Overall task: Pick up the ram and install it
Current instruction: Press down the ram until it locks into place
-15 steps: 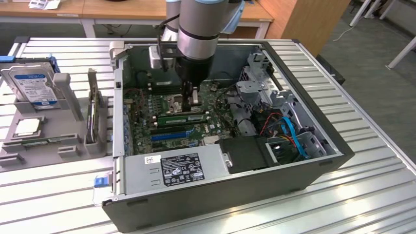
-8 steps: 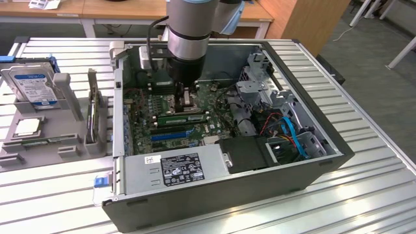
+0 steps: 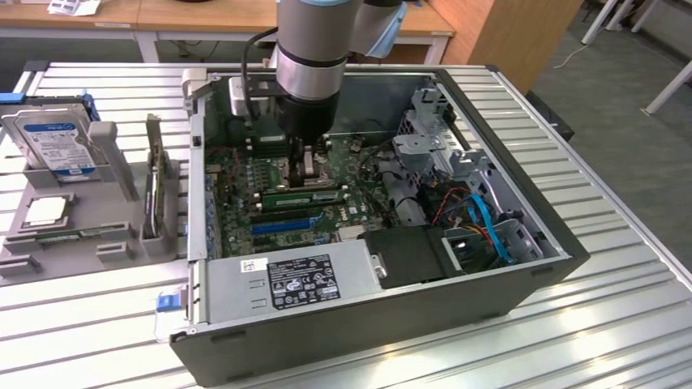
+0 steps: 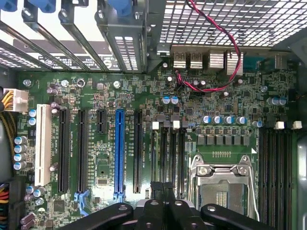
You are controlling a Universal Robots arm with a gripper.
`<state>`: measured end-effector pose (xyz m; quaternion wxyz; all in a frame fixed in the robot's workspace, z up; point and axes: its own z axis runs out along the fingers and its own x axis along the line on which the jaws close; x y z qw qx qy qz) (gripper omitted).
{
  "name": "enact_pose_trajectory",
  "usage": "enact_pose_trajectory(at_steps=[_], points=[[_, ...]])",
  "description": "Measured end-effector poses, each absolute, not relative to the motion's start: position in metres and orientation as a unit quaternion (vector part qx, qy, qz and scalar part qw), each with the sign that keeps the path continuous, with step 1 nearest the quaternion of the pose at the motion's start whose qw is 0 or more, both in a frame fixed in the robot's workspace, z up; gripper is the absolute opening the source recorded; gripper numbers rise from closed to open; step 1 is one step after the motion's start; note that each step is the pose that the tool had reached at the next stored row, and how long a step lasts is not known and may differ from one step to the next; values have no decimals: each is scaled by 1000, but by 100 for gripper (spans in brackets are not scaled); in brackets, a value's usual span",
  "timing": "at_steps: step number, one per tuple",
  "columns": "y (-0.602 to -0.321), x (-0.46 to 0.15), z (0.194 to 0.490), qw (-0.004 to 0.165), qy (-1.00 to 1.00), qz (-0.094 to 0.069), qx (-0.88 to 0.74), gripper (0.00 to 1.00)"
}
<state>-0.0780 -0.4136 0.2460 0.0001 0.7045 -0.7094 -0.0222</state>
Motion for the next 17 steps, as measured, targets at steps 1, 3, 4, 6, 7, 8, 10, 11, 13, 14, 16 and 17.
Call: enact_pose_trajectory(at_steps=[1, 3, 4, 6, 7, 8, 10, 11, 13, 14, 16, 17], points=[[-414, -78, 245, 0, -709, -22, 704, 10], [-414, -78, 244, 0, -709, -22, 704, 10], [-414, -78, 244, 0, -709, -22, 704, 10], [-414, -78, 243, 0, -709, -22, 704, 10], [-414, -78, 242, 0, -709, -22, 704, 10], [-414, -78, 242, 0, -709, -22, 704, 10], [-414, -78, 241, 0, -709, -22, 704, 10], [-414, -78, 240, 0, -709, -22, 704, 10], [-414, -78, 239, 0, -709, -22, 704, 10], [-414, -78, 239, 0, -709, -22, 704, 10], [-414, -78, 239, 0, -709, -22, 704, 10], [-414, -78, 239, 0, -709, -22, 704, 10]])
